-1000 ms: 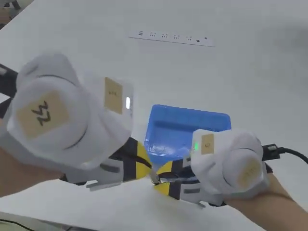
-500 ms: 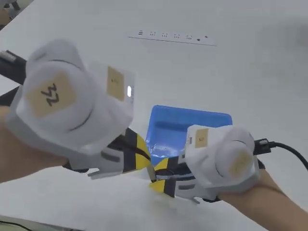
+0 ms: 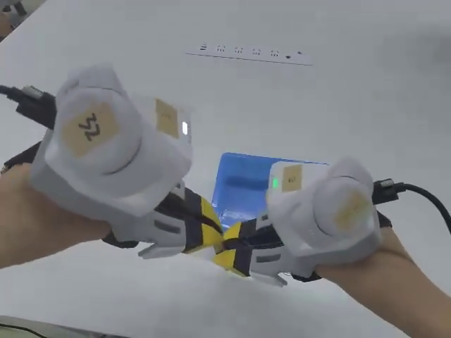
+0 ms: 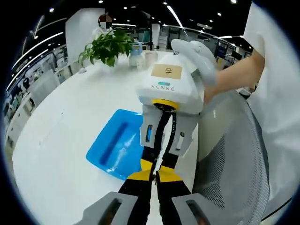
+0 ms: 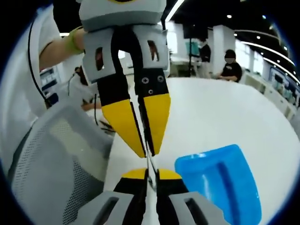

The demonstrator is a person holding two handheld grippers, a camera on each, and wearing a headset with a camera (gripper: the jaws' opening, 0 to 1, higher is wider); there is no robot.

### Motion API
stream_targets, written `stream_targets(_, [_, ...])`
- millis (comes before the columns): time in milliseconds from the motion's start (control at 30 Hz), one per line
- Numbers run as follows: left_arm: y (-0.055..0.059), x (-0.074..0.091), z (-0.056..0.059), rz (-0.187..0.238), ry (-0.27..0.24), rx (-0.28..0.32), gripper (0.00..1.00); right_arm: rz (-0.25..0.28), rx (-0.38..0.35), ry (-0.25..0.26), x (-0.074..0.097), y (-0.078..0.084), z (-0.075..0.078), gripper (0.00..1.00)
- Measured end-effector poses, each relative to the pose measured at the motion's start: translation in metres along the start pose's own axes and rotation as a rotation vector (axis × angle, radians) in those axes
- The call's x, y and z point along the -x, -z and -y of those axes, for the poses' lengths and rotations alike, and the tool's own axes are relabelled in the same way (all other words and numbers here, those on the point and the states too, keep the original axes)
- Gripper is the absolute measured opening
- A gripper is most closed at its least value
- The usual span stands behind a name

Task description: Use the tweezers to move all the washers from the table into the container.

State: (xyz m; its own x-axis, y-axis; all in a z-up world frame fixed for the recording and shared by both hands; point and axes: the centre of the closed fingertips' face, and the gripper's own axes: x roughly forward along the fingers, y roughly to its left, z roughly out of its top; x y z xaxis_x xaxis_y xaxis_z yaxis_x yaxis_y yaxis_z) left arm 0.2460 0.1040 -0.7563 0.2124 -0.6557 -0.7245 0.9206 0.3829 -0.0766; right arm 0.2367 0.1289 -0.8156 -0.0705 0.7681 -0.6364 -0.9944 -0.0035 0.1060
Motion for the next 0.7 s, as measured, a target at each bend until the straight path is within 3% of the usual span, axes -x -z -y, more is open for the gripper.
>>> stream_targets(100, [0.000, 0.006, -0.001, 0.075, -0.033, 0.094, 0.13, 0.056, -0.120, 0.008, 0.001, -0.001, 0.005, 0.02])
stream_targets(233, [0.002, 0.013, -0.002, 0.173, -0.100, 0.195, 0.32, 0.146, -0.299, -0.020, 0.007, -0.002, 0.007, 0.02])
stream_targets(300, [0.003, 0.016, 0.001, 0.224, -0.129, 0.243, 0.39, 0.181, -0.341, -0.023, 0.010, -0.004, 0.008, 0.02])
stream_targets(400, [0.007, 0.017, 0.005, 0.276, -0.162, 0.306, 0.48, 0.198, -0.373, -0.021, 0.016, -0.002, 0.009, 0.02])
stream_targets(500, [0.007, 0.021, 0.008, 0.336, -0.218, 0.330, 0.57, 0.218, -0.396, -0.013, 0.022, -0.003, 0.009, 0.02])
stream_targets(700, [0.002, 0.027, 0.014, 0.414, -0.283, 0.355, 0.72, 0.268, -0.428, 0.011, 0.038, -0.014, 0.009, 0.02])
